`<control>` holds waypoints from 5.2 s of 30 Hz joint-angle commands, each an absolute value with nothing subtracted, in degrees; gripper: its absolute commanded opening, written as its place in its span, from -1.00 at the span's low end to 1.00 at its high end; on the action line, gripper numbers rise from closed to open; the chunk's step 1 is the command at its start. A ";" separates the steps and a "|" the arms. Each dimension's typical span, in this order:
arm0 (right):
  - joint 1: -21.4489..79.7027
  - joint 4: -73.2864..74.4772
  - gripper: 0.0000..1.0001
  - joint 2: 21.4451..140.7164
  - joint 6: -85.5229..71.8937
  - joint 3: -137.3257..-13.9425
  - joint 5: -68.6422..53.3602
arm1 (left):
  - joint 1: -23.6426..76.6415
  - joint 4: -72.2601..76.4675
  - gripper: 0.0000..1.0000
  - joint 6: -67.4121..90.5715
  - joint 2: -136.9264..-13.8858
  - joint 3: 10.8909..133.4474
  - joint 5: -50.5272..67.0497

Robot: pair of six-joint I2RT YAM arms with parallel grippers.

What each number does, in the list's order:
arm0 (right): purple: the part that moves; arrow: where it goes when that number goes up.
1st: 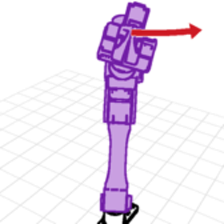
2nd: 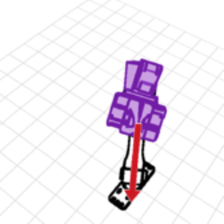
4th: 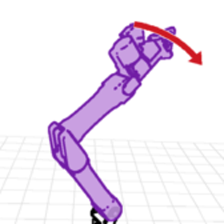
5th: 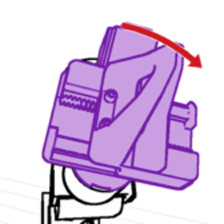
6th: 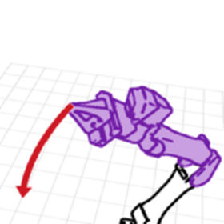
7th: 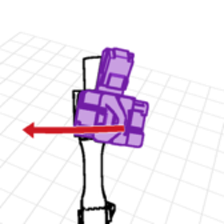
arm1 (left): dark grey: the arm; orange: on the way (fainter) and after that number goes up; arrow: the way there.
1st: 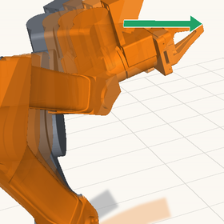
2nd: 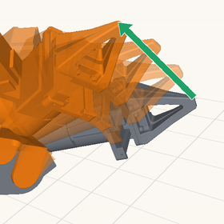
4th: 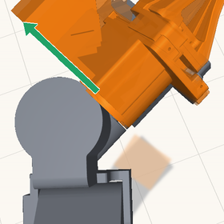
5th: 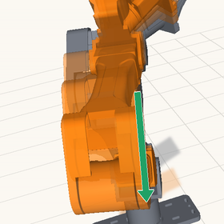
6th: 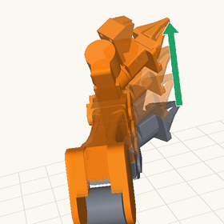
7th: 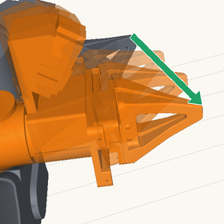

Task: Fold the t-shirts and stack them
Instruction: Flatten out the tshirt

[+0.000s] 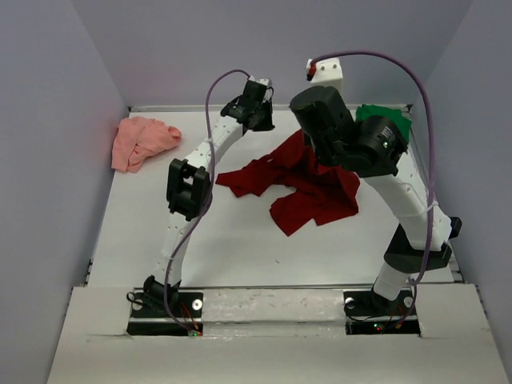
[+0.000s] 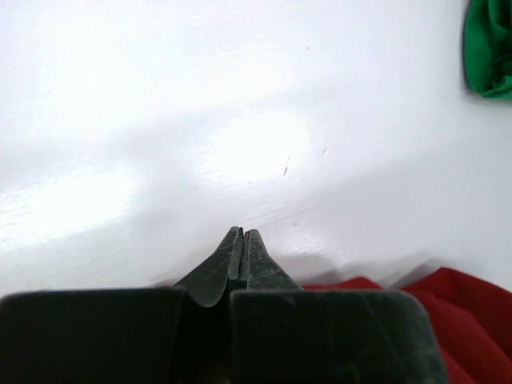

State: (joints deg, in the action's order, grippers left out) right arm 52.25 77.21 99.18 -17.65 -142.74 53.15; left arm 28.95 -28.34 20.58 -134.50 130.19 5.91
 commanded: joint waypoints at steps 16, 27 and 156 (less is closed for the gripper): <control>57.15 80.52 -1.00 106.79 -16.36 -145.29 60.47 | 28.21 -34.27 -1.00 20.21 -110.16 120.42 -3.79; 30.35 71.04 -1.00 100.56 -10.30 -136.24 52.41 | 35.05 -32.80 -1.00 20.83 -85.72 95.38 -1.15; 16.96 66.27 -1.00 96.59 -9.49 -129.11 28.12 | 76.99 -65.03 -1.00 38.16 -91.06 121.00 -45.69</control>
State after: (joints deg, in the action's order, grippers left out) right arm 17.26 69.60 96.86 -9.04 -129.03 27.22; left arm 77.01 -50.17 37.41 -99.98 109.40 -31.11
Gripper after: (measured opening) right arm 0.009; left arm 0.014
